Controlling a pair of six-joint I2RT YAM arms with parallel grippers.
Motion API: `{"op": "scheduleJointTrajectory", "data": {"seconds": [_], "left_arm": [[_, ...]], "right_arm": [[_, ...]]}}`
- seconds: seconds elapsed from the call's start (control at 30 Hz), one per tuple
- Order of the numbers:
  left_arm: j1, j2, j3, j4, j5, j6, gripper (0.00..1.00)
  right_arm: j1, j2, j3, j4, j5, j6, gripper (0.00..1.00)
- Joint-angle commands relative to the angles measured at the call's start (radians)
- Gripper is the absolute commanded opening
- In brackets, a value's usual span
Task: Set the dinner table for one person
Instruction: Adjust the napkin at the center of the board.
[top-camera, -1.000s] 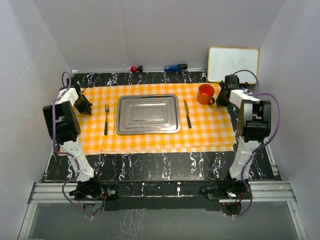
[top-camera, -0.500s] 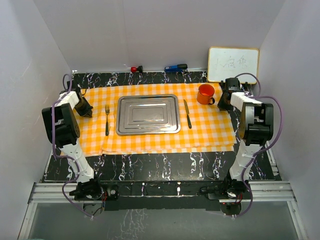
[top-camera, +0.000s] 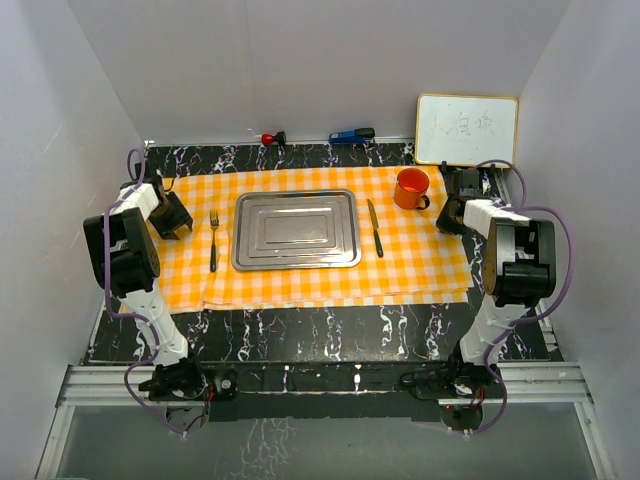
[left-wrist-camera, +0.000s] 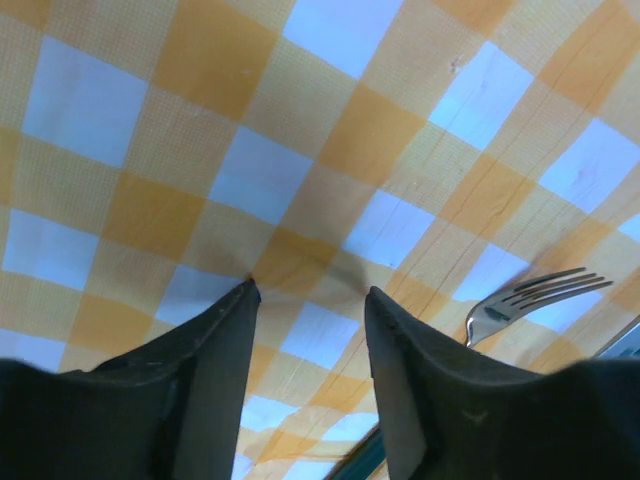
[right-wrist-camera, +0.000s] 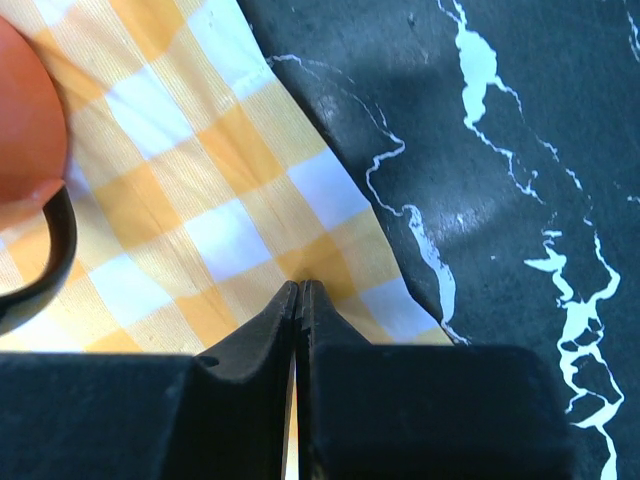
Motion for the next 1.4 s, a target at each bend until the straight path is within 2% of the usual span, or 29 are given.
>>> {"op": "scheduleJointTrajectory", "data": {"seconds": [0.0, 0.03, 0.1, 0.47, 0.6, 0.7, 0.83, 0.97, 1.1, 1.37], "left_arm": [[0.005, -0.042, 0.041, -0.030, -0.004, 0.000, 0.54], [0.004, -0.038, 0.051, -0.037, -0.013, 0.004, 0.59], [0.003, -0.032, 0.069, -0.051, -0.021, 0.011, 0.61], [0.003, -0.035, -0.007, -0.051, -0.031, 0.018, 0.61], [0.004, -0.078, -0.061, -0.022, -0.054, 0.017, 0.40], [0.003, -0.086, -0.062, 0.008, -0.059, 0.019, 0.18], [0.003, -0.051, 0.002, -0.008, -0.056, 0.017, 0.02], [0.003, -0.027, 0.015, -0.015, -0.059, 0.021, 0.00], [0.002, -0.046, 0.005, -0.032, -0.070, 0.014, 0.00], [-0.023, -0.144, 0.119, -0.081, 0.007, 0.045, 0.00]], "right_arm": [[0.001, -0.039, -0.063, -0.035, 0.018, 0.001, 0.00], [0.001, -0.039, -0.069, -0.034, 0.018, 0.001, 0.00], [0.000, -0.040, -0.079, -0.030, 0.011, 0.004, 0.00], [0.002, -0.079, -0.154, -0.025, 0.002, 0.016, 0.00], [0.002, -0.097, -0.140, -0.036, 0.004, 0.005, 0.00], [0.002, -0.091, -0.103, -0.062, -0.003, 0.000, 0.00], [0.006, -0.089, -0.065, -0.092, -0.012, 0.001, 0.00], [0.010, -0.097, -0.057, -0.103, -0.005, 0.005, 0.00], [0.017, -0.172, -0.043, -0.118, 0.014, 0.009, 0.00], [0.031, -0.176, 0.149, -0.255, -0.057, -0.014, 0.00]]}}
